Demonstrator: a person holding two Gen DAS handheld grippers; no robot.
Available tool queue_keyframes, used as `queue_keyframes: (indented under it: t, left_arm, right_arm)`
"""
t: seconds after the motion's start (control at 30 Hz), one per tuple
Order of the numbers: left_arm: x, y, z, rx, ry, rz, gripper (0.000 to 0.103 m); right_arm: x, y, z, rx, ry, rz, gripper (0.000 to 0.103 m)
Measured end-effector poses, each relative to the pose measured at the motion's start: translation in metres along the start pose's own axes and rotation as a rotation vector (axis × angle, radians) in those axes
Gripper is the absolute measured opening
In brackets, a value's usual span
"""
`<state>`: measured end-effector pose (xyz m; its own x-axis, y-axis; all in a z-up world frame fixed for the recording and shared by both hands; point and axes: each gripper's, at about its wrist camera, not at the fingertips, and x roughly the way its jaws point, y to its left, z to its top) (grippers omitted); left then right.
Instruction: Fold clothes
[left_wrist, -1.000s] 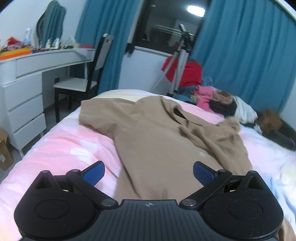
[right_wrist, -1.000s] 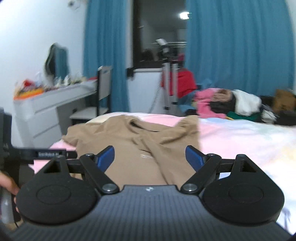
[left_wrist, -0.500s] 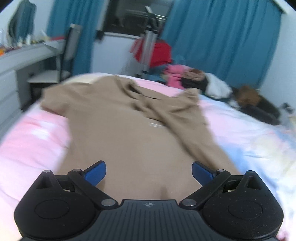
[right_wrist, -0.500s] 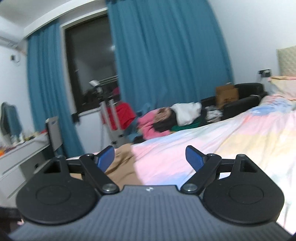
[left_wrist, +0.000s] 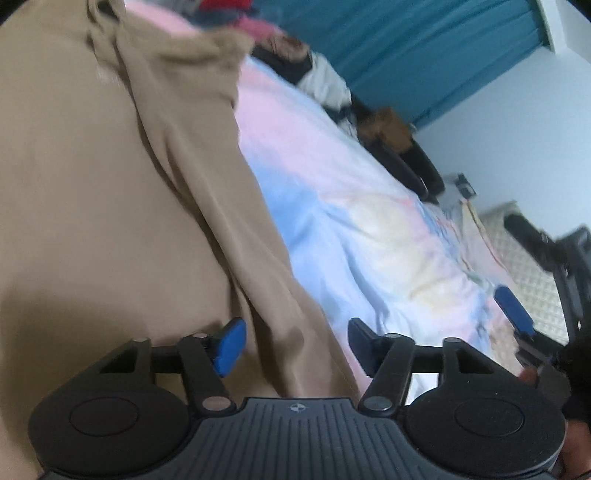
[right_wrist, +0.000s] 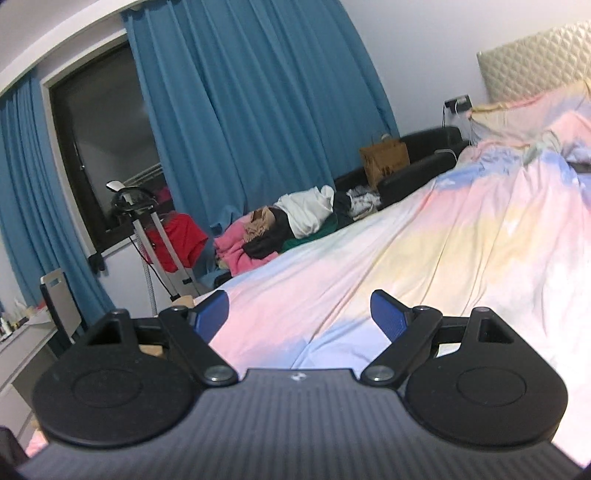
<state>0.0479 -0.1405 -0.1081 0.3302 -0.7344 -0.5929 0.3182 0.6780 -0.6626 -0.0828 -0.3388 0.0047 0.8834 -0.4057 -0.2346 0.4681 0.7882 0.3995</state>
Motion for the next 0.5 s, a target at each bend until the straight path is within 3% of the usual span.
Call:
queue_keyframes:
  t: [0.23,0.27,0.37,0.5]
  left_arm:
    - [0.031,0.009,-0.012,-0.023,0.059,-0.025,0.051]
    - [0.036,0.011,-0.013,-0.027,0.065,-0.024,0.042]
    - [0.038,0.018,-0.014,-0.024,0.065,-0.016,0.000]
    - [0.024,0.016,-0.002,-0.062,0.039,-0.077,0.001]
  right_arm:
    - [0.007,0.004,-0.008,-0.007,0.029,0.018,0.085]
    - [0.008,0.005,-0.009,-0.012,0.033,0.013,0.085]
    - [0.012,0.001,-0.011,-0.006,0.047,-0.008,0.085]
    - [0.011,0.001,-0.012,-0.014,0.038,-0.031,0.085]
